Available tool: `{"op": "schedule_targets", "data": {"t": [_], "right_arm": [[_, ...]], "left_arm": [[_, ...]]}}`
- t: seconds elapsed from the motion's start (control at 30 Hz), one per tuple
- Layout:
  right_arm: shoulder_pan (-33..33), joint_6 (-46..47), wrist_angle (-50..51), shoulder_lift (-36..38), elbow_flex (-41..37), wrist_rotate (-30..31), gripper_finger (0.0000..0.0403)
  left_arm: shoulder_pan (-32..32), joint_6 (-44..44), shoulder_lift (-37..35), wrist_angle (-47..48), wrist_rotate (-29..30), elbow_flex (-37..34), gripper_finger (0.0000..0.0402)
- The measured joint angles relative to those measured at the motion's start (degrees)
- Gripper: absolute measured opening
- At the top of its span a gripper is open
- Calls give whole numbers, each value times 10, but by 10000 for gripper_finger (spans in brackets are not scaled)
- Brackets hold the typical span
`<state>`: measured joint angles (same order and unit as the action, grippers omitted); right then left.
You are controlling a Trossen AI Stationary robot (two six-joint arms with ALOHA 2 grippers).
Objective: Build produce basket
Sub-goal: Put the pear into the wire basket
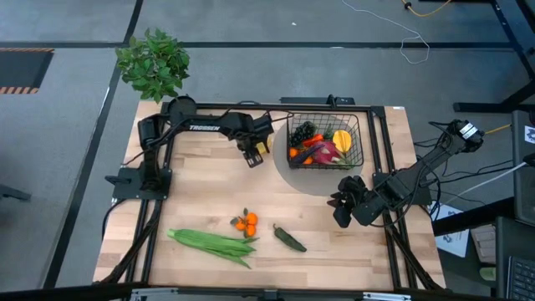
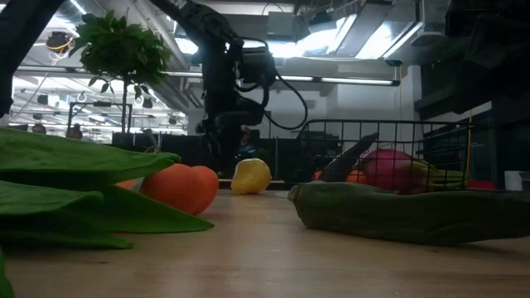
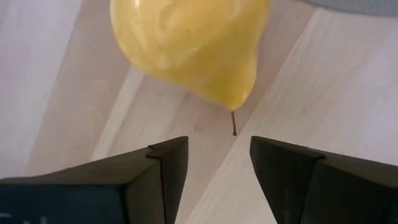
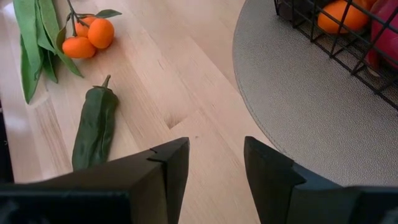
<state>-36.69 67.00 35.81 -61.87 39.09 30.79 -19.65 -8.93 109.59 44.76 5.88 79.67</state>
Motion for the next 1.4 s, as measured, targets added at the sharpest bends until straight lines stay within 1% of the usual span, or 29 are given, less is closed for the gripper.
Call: {"op": "schedule_targets", "data": {"t": [0.07,0.23,0.43,0.6,0.83,1.1,1.23,1.4], "right_arm": [[0,0,0,0,0,-4,143],[0,0,0,0,0,-5,143],[0,0,0,0,0,-9,143],[0,0,0,0,0,-9,143],[0,0,0,0,0,-9,143],[0,0,-1,0,0,-9,143],[0,0,-1,0,0,-9,143],[0,0,-2,0,0,-10,143]], "left_arm": [[0,1,6,-17,0,0,164],[7,3,6,-35,29,1,165],[10,5,6,-17,21,-2,165],[10,3,7,-25,21,-37,165],[13,3,7,-71,19,-47,165],[13,3,7,-77,19,-48,165],[13,3,7,-93,4,-70,165],[13,1,7,-135,2,-90,165]]}}
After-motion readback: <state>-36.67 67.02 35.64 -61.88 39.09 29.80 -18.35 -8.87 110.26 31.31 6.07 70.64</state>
